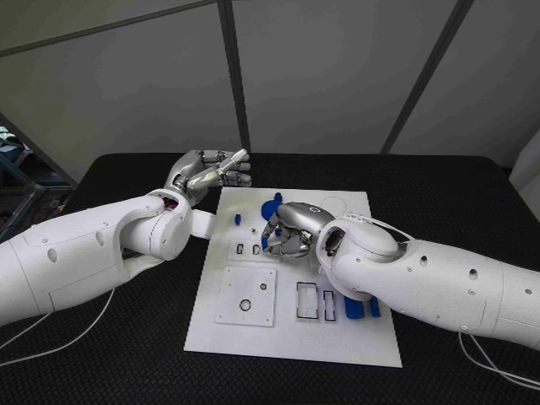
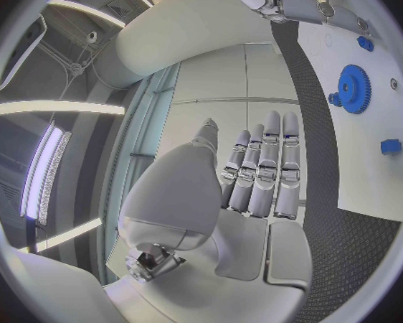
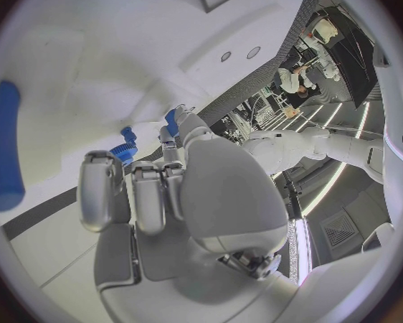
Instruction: Assemble the parts on the task board
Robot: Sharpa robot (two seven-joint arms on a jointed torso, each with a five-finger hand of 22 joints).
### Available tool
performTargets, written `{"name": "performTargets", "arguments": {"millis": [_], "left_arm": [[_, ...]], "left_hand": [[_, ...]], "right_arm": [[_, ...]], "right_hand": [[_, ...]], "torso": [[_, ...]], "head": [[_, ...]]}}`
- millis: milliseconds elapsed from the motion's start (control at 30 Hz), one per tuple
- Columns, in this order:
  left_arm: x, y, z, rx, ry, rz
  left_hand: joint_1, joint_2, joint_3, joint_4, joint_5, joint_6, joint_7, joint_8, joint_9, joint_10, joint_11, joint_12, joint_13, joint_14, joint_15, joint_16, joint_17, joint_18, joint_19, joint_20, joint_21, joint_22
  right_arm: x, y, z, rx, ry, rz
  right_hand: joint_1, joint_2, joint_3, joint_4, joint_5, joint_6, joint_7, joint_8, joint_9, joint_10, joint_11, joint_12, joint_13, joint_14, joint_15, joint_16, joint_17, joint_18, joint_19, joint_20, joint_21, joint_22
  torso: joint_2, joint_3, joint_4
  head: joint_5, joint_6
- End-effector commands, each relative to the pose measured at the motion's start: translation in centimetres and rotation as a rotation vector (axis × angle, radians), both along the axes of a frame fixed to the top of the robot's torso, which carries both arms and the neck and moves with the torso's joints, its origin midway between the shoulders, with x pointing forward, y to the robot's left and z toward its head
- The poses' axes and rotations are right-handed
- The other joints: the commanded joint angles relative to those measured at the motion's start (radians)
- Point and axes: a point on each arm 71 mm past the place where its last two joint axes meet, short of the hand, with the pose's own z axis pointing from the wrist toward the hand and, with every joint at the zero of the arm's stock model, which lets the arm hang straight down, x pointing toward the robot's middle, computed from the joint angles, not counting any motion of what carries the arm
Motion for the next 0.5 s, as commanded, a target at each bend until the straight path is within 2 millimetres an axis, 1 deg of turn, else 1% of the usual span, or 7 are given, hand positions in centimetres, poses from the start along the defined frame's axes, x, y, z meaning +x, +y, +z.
{"name": "performTargets", "arguments": {"millis": [33,500], "left_arm": [[0.02,-0.15,0.15,-0.002,-0.009,-0.008],[0.03,-0.17,0.13,-0.003,-0.008,-0.011]], "left_hand": [[0.003,0.003,-0.001,-0.005,-0.005,-0.005,0.004,-0.004,0.0,0.001,0.005,-0.004,0.0,0.0,0.004,-0.005,0.001,-0.014,-0.007,-0.003,0.003,0.001],[0.003,0.003,-0.001,-0.005,-0.005,-0.005,0.004,-0.004,0.0,0.001,0.005,-0.004,0.0,0.0,0.004,-0.005,0.001,-0.014,-0.007,-0.003,0.003,0.001]], "right_arm": [[-0.01,0.08,-0.1,-0.024,0.001,0.003],[0.02,0.22,-0.54,-0.045,0.012,0.01]], "right_hand": [[-0.006,0.003,0.005,0.001,0.001,0.008,-0.002,0.004,0.002,0.096,-0.006,-0.005,0.254,0.104,-0.001,0.005,0.263,-0.004,0.0,-0.002,0.001,0.04],[-0.013,-0.003,0.004,0.001,-0.003,0.004,0.0,0.001,0.001,0.093,-0.005,-0.01,0.25,0.104,0.0,0.005,0.263,-0.004,-0.002,-0.001,-0.001,0.037]], "torso": [[0.0,0.0004,-0.0004],[0.0,0.0006,-0.0013]], "head": [[0.0,-0.002],[0.002,-0.008]]}}
